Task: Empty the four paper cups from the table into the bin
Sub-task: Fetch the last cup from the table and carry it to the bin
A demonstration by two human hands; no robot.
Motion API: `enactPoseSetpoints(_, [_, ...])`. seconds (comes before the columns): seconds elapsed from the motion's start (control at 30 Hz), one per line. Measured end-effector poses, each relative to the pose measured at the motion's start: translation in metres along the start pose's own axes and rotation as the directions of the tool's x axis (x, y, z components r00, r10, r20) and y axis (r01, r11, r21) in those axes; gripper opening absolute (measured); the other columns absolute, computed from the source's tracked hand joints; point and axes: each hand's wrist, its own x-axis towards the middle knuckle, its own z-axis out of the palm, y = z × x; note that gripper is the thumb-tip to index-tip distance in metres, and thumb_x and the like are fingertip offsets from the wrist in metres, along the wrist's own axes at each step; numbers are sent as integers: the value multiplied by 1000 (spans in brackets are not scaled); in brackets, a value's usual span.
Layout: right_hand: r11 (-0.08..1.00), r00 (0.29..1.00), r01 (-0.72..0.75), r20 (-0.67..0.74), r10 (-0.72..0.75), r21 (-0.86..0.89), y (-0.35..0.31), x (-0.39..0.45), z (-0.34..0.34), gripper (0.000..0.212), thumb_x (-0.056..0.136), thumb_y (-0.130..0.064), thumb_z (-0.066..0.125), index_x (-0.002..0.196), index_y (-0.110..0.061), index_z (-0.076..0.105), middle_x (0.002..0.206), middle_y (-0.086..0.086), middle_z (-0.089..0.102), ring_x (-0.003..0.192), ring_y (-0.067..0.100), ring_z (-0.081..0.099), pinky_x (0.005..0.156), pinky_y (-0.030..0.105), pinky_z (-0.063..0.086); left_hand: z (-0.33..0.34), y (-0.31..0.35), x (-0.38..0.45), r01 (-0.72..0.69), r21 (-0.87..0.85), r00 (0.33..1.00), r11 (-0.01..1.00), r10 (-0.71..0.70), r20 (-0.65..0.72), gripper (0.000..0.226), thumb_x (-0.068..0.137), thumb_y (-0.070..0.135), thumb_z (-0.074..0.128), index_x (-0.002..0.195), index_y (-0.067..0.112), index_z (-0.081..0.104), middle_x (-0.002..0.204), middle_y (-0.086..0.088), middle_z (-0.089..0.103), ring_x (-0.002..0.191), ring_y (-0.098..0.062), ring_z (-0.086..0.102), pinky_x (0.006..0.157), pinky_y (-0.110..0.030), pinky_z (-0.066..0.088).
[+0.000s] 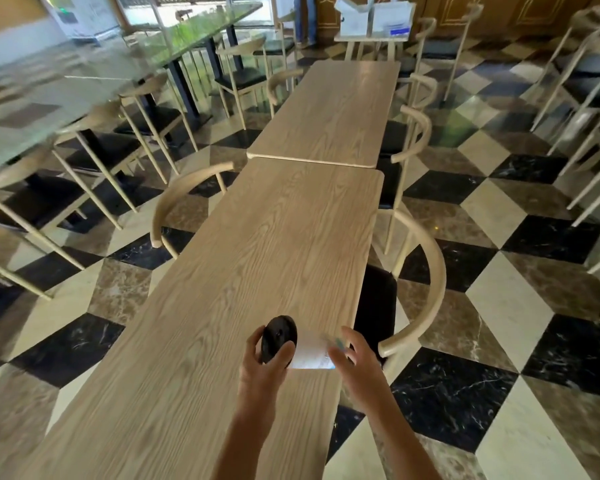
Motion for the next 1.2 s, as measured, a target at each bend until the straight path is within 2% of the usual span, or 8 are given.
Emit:
enactPoseSetpoints(0.27, [989, 994, 78, -87, -67, 124, -19, -47, -12, 61, 90, -37, 65, 144, -26, 39, 128, -8, 55, 118, 11, 55, 103, 39, 49, -5, 25, -50, 38, -200, 983, 979, 0, 186, 60, 75, 22, 83, 129, 21, 58, 117, -14, 74, 115, -35, 69, 86, -44, 60])
enactPoseSetpoints(0.4, [979, 977, 141, -181, -113, 147, -17, -89, -24, 46, 91, -32, 65, 131, -35, 44, 110, -26, 58, 101, -8, 61, 80, 12, 52, -2, 29, -78, -11, -115, 960, 993, 43, 278, 55, 80, 22, 75, 131, 23, 55, 116, -19, 73, 111, -34, 71, 84, -41, 60])
enactPoseSetpoints(0.47, [981, 964, 142, -241, -108, 129, -11, -116, -29, 46, 92, -34, 63, 133, -31, 43, 117, -17, 59, 101, -3, 62, 74, 10, 51, 0, 26, -95, -17, -81, 938, 997, 44, 345, 61, 77, 26, 75, 133, 24, 53, 120, -21, 70, 113, -35, 69, 84, -40, 61])
enactPoseSetpoints(0.67, [991, 858, 90, -514, -28, 96, 25, -227, -51, 59, 92, -44, 60, 144, -24, 39, 133, -9, 50, 118, 12, 54, 96, 28, 45, 27, -2, -157, 80, -9, 838, 997, -63, 542, 51, 81, 10, 74, 127, 19, 55, 127, -18, 63, 115, -37, 65, 83, -45, 58])
enactPoseSetpoints(0.9, [974, 580, 71, -804, 134, 214, 100, -398, -96, 60, 92, -36, 63, 144, -18, 40, 129, 7, 58, 112, 26, 63, 97, 44, 53, 86, -51, -284, -69, 287, 527, 956, -209, 824, 72, 50, 55, 94, 114, 32, 71, 116, -2, 76, 105, -22, 73, 87, -40, 57])
enactPoseSetpoints(0.97, [959, 476, 116, -862, 175, 259, 120, -454, -105, 59, 91, -36, 65, 141, -18, 42, 123, 7, 59, 108, 24, 65, 95, 40, 55, 104, -66, -333, -171, 309, 408, 936, -218, 887, 65, 51, 54, 88, 110, 34, 72, 114, 2, 76, 107, -19, 72, 95, -45, 56])
enactPoseSetpoints(1.1, [934, 268, 169, -927, 263, 314, 163, -570, -116, 61, 89, -40, 66, 143, -25, 41, 126, 0, 59, 109, 17, 64, 98, 40, 53, 133, -101, -444, -265, 288, 178, 920, -247, 953, 76, 52, 52, 83, 122, 37, 59, 119, 6, 67, 94, 4, 70, 73, -22, 57])
enactPoseSetpoints(1.2, [920, 141, 187, -936, 323, 345, 202, -662, -120, 66, 89, -42, 66, 146, -25, 37, 133, -3, 54, 119, 21, 61, 102, 44, 51, 142, -135, -538, -328, 261, -23, 908, -284, 959, 92, 55, 53, 82, 139, 39, 47, 125, 7, 64, 100, 7, 67, 88, -29, 54])
